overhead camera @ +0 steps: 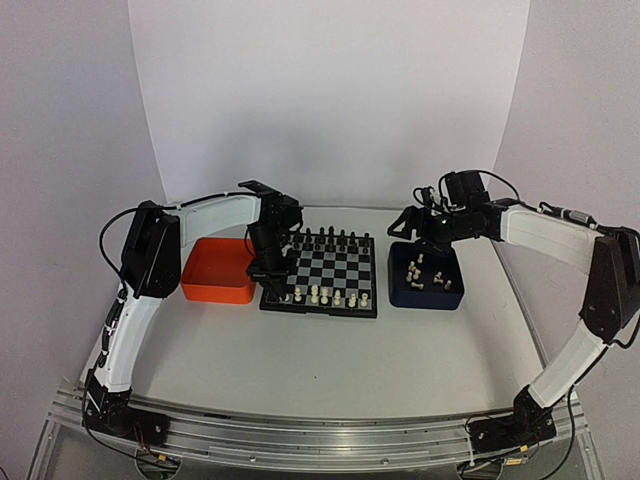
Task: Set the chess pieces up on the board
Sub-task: Place the chess piece on the chessboard.
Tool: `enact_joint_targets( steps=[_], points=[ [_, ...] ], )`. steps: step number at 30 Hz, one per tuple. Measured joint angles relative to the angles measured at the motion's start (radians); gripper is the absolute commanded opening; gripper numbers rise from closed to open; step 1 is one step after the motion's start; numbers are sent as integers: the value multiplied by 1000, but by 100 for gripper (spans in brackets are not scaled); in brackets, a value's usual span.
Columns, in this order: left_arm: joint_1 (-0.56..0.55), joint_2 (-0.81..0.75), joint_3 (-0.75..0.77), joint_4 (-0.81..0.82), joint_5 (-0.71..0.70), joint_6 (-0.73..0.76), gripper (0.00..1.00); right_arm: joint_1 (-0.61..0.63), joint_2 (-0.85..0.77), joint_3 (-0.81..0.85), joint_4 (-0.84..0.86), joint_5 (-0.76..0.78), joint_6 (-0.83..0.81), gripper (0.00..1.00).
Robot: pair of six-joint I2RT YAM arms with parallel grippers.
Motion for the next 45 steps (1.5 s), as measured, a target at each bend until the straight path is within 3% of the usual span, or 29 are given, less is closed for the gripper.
enact_joint_targets(
  steps=[27,34,37,39,45],
  points=[
    [0,28,34,0,-4,-2,21,-8,0,0,0,-1,-10,89],
    [-1,15,44,-1,-54,-12,41,-9,0,0,0,-1,-11,90],
    [-1,-42,40,0,-101,-20,68,-9,-2,0,-1,0,-17,90],
    [-1,-110,39,0,-129,-28,96,-9,-6,0,-4,0,-23,90],
    [-1,-394,8,72,-229,-48,100,-9,-40,0,-9,13,-46,94]
  ],
)
